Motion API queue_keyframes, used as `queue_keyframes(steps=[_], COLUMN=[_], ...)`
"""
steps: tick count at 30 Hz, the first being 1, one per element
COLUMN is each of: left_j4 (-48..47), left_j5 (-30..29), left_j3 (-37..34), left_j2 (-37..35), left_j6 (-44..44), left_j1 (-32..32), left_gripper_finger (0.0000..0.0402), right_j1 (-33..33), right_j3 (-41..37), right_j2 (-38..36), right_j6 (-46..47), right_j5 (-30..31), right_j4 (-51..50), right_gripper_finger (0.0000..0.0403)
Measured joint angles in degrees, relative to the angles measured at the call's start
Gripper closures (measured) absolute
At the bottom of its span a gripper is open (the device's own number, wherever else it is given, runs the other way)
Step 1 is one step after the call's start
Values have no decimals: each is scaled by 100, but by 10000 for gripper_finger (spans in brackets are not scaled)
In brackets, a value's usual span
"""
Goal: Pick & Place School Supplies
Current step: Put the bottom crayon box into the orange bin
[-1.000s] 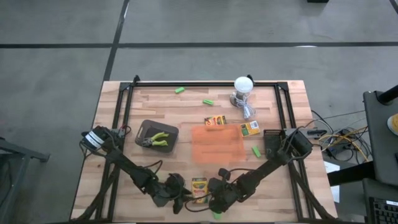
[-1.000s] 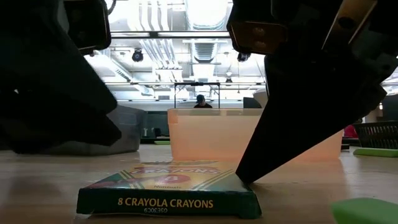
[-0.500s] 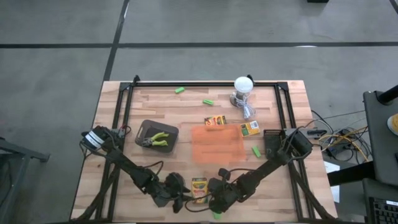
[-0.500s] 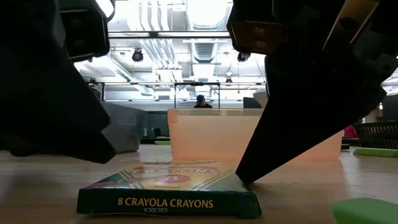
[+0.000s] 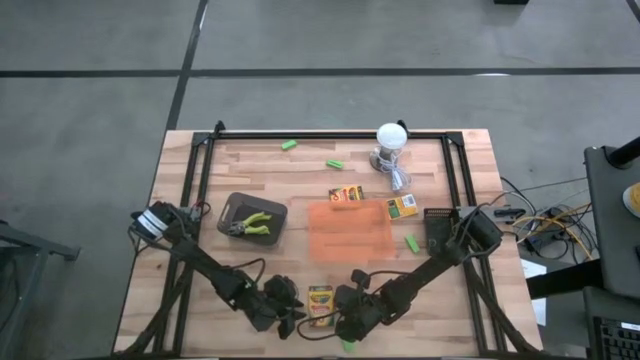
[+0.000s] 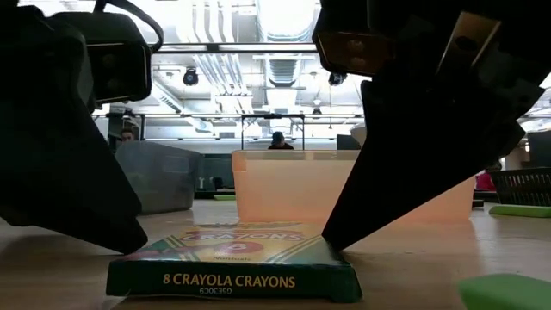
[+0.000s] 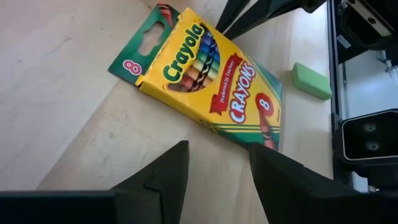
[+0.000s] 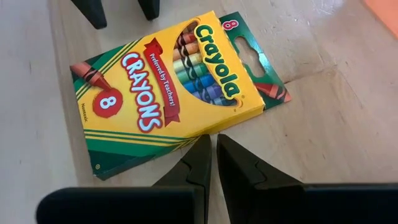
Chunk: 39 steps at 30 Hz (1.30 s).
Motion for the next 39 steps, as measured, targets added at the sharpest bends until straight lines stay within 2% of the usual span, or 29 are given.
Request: queue_keyframes(steps=[12,22,39], left_j4=[20,149,149], left_j5=[448,548,594], left_j3=[9,7,7], left_j2=[12,30,31], left_j6=[-12,-12,-7], left_j1=[216,279,286], left_gripper_finger=[225,225,226], right_j1=[-55,-105,52], right_j3=[0,0,0], right_j2=[-1,-1,-1], right_j6=[-295,-430,30], right_j5=[73,122,0], right_j4=[328,391,176], right_gripper_finger=[376,376,376])
